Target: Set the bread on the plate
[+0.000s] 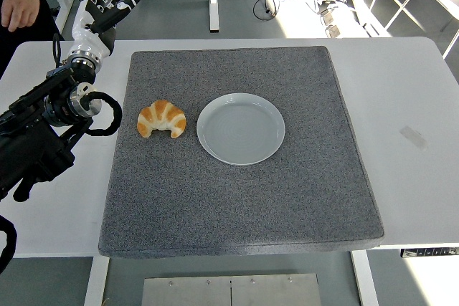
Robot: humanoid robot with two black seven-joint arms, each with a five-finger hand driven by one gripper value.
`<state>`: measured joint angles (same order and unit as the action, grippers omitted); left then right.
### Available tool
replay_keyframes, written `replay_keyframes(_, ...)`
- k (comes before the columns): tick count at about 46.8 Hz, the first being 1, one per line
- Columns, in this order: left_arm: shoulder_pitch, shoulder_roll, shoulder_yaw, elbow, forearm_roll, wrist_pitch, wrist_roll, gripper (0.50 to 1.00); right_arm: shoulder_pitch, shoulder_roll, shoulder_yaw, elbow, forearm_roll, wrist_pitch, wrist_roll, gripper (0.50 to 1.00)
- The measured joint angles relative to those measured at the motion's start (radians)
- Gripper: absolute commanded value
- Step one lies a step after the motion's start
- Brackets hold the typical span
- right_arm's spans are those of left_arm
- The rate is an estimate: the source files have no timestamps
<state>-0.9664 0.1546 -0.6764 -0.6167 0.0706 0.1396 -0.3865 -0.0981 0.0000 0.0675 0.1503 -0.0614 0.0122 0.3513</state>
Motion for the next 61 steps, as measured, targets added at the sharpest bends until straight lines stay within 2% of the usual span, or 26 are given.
replay_keyframes(15,0.0,0.002,0.009,0.0,0.011,-0.001,-0.001,0.98,0.0,0.0,0.0,0.0,0.0,0.0,0.0,1.0)
replay_keyframes(24,-0.008,0.049,0.042,-0.013,0.031,-0.003,-0.003,0.977,0.0,0.0,0.0,0.0,0.0,0.0,0.0,1.0)
replay_keyframes(36,-0.085,0.163,0.276,-0.083,0.019,-0.022,0.001,0.969,0.0,0.0,0.0,0.0,0.0,0.0,0.0,1.0)
replay_keyframes(45,-0.162,0.276,0.456,-0.205,0.021,-0.022,0.001,0.966,0.0,0.0,0.0,0.0,0.0,0.0,0.0,1.0)
replay_keyframes(61,-0.301,0.327,0.758,-0.302,0.036,-0.018,0.002,0.965,0.0,0.0,0.0,0.0,0.0,0.0,0.0,1.0)
